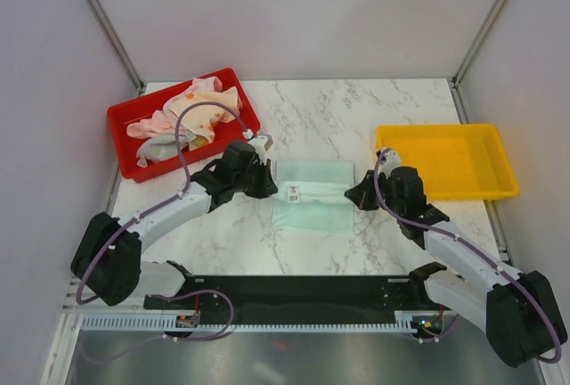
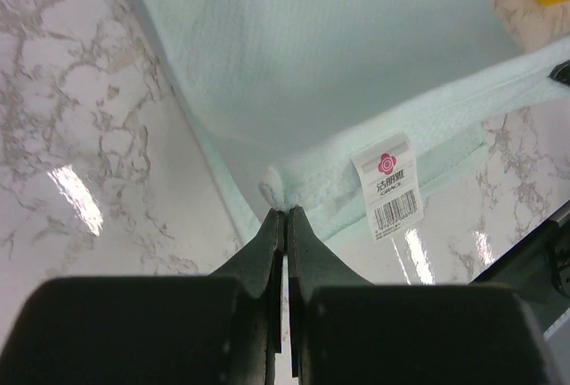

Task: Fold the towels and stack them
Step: Fold the towel

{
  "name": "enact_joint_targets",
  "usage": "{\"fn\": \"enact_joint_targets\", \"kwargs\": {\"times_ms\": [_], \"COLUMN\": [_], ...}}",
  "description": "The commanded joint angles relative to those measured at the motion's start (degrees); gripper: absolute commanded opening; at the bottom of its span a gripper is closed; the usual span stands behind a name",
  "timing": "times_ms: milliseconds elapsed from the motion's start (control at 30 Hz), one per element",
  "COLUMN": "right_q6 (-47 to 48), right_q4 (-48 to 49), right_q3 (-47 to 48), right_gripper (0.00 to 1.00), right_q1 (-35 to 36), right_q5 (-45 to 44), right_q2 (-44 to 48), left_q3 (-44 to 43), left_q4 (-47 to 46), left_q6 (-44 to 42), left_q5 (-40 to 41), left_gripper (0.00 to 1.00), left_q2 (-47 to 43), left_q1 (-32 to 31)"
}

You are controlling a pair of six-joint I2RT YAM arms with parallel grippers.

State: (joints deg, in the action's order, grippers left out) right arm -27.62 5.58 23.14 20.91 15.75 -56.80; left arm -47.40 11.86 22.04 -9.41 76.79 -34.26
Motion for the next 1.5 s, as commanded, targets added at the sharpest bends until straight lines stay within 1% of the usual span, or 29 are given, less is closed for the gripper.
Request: {"fn": "enact_joint_targets", "kwargs": {"times_ms": [0, 167, 333, 533, 633, 733, 767, 833, 867, 933, 967, 1067, 1133, 1233, 1300, 1333, 1367, 1433, 1467], "right_q6": [-0.95, -2.44, -2.44, -2.88, -4.11, -4.64, -4.73, -4.47, -4.29, -3.68, -3.41, -3.58, -3.67, -3.41, -2.71, -2.53, -2.27, -1.39, -0.87], "right_q4": [0.04, 1.09, 1.27, 1.97, 2.76, 2.24, 0.58, -2.32, -5.46, -10.66, -15.12, -21.2, -21.76, -19.56, -18.07, -17.28, -17.1, -17.01, -16.92], "right_q3": [-2.12, -4.85, -6.26, -6.7, -7.92, -8.37, -8.11, -6.54, -5.92, -3.47, -2.67, 0.41, 1.82, 3.05, 4.63, 6.47, 7.44, 10.52, 11.48], "right_gripper": [0.0, 0.0, 0.0, 0.0, 0.04, 0.14, 0.19, 0.24, 0.29, 0.33, 0.36, 0.37, 0.38, 0.39, 0.39, 0.42, 0.45, 0.49, 0.5], "right_q1": [0.28, 1.42, 1.95, 2.56, 2.91, 3.09, 3.09, 3.09, 3.09, 3.09, 3.09, 3.09, 3.09, 3.09, 3.09, 3.09, 3.09, 3.09, 3.09], "right_q5": [-0.1, 2.09, 1.04, 1.65, 0.78, -0.19, -0.63, -1.07, -2.11, -3.87, -4.58, -7.13, -7.22, -8.19, -8.28, -7.84, -7.75, -7.4, -6.09], "right_q2": [3.09, 3.62, 4.68, 2.92, 2.74, 2.92, 3.18, 4.67, 6.42, 8.44, 9.41, 12.66, 12.85, 10.49, 5.84, 4.08, 0.49, -3.21, -6.8], "left_q3": [2.57, 4.77, 5.03, 5.56, 6.7, 7.32, 7.58, 7.58, 7.58, 6.97, 6.88, 7.05, 7.4, 7.49, 7.14, 6.27, 5.57, 3.47, 2.84], "left_q4": [-1.75, -2.19, -2.45, -2.45, -2.72, -2.72, -2.72, -2.72, -2.72, -2.72, -2.72, -2.72, -2.72, -2.72, -2.72, 5.64, 6.59, 8.61, 9.23], "left_q6": [3.09, 3.45, 3.97, 4.32, 4.68, 4.68, 4.68, 4.68, 4.68, 4.68, 4.68, 4.68, 4.68, 4.68, 4.68, 5.11, 10.86, 11.7, 12.4], "left_q5": [2.55, 4.4, 6.94, 7.39, 7.48, 7.48, 7.48, 7.48, 7.48, 7.48, 7.48, 7.48, 7.48, 7.48, 7.48, 11.83, 12.48, 13.8, 14.15], "left_gripper": [0.02, 0.02, 0.02, 0.02, 0.02, 0.02, 0.02, 0.02, 0.02, 0.02, 0.02, 0.02, 0.02, 0.02, 0.02, 0.66, 0.68, 0.71, 0.72], "left_q2": [-1.82, -1.3, -2.0, -1.65, -1.47, -0.6, -0.59, -1.03, -1.99, -3.05, -3.75, -6.56, -8.23, -8.85, -8.51, -7.72, -7.45, -6.31, -6.05], "left_q1": [-1.6, -2.13, -2.39, -3.09, -3.62, -4.23, -4.5, -4.67, -4.94, -5.2, -5.38, -5.47, -5.47, -5.47, -5.47, -5.47, -5.47, -5.47, -5.47]}}
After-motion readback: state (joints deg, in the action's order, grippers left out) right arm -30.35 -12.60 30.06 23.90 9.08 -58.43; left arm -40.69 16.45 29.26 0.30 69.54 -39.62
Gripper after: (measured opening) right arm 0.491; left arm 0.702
